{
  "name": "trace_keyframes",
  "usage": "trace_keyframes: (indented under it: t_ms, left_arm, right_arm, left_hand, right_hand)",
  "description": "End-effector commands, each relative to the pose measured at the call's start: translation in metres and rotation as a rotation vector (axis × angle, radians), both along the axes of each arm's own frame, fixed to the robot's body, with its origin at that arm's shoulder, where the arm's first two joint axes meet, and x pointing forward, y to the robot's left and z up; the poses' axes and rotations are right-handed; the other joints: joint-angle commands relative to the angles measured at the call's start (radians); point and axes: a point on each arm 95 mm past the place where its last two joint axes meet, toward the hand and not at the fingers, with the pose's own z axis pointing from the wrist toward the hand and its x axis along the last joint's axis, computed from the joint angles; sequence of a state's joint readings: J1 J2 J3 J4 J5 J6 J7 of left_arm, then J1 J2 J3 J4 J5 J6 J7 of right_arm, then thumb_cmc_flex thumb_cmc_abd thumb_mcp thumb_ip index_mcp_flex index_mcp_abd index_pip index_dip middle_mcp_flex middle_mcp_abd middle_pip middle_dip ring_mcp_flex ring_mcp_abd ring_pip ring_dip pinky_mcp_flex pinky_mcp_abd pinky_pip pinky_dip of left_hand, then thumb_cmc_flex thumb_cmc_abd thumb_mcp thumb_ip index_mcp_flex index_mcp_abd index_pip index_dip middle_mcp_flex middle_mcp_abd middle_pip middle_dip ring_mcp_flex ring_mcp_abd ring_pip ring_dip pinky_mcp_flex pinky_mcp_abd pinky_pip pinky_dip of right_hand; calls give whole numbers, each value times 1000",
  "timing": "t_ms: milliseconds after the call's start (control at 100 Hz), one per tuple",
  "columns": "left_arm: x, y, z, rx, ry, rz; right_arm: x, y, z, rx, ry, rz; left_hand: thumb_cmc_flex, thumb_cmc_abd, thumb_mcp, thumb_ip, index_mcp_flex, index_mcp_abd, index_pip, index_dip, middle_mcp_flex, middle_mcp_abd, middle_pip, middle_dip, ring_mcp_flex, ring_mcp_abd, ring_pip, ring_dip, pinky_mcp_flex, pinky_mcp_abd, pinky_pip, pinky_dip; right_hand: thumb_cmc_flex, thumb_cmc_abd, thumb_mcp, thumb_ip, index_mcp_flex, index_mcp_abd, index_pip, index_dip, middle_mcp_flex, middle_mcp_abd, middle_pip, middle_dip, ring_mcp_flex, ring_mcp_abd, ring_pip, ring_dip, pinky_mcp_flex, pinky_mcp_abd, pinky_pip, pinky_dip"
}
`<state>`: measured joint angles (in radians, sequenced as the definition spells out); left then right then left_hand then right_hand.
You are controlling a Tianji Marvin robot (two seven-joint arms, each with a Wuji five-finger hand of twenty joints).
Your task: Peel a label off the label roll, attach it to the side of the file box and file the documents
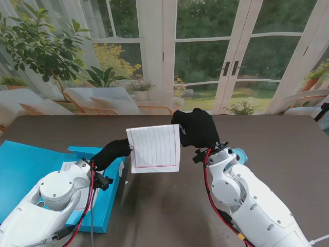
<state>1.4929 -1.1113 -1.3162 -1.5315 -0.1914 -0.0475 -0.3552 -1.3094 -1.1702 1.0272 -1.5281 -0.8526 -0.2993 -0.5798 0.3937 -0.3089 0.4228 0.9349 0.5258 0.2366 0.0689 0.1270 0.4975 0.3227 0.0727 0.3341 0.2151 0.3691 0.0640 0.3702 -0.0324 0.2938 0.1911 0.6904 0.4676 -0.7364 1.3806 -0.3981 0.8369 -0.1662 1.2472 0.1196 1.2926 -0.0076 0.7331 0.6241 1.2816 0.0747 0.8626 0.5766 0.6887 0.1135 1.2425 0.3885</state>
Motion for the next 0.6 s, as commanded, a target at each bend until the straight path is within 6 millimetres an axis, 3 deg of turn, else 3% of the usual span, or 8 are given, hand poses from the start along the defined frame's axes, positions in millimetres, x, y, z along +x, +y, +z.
trace_keyframes:
  t_ms: [0,270,370,520,590]
  left_arm:
    - [-1,-3,2,2,-4,-37]
    - [-3,-7,4,-20,-25,-74]
    - [-3,-10,4,-51,-35,-85]
    - [-4,-15,4,-86,-42,-98]
    - [-5,-17,4,-96,-51,-97]
  right_arm:
    - [-3,7,0,4,5,15]
    - [-2,10,-5,8,19,9]
    - [-1,11,-9,12,24,4]
    - [0,12,-13,18,31,-2]
    - [1,12,-14,20,35,-5]
  left_hand:
    - [-34,-59,12,-37,13,-42,8,10,-4,-30,5,15,12,-24,13,15,-11,-38,5,19]
    - [-14,-95,38,-28,75,-44,52,50,37,-32,20,40,53,-17,41,51,10,-26,29,52]
    - [15,-108,46,-7,111,-42,84,90,70,-27,35,76,82,-4,69,95,27,-17,49,91]
    - [65,-120,50,41,169,-24,139,159,129,-14,75,182,132,27,159,226,65,1,98,204]
    - [98,-128,59,74,209,-3,193,195,183,-2,116,273,159,46,255,320,100,19,135,292]
  right_hand:
    - [50,-2,81,-14,25,-17,65,10,37,25,4,16,28,9,7,5,167,2,19,18]
    - [52,0,79,-14,24,-16,64,10,37,25,3,16,28,10,5,4,165,3,17,19]
    - [52,1,79,-13,23,-17,64,10,37,25,3,17,28,10,5,4,164,3,16,20]
    - [52,2,79,-13,22,-17,65,11,34,26,3,17,27,11,2,3,161,4,15,20]
    - [51,1,78,-14,22,-17,65,11,34,26,3,17,28,12,2,3,161,4,14,20]
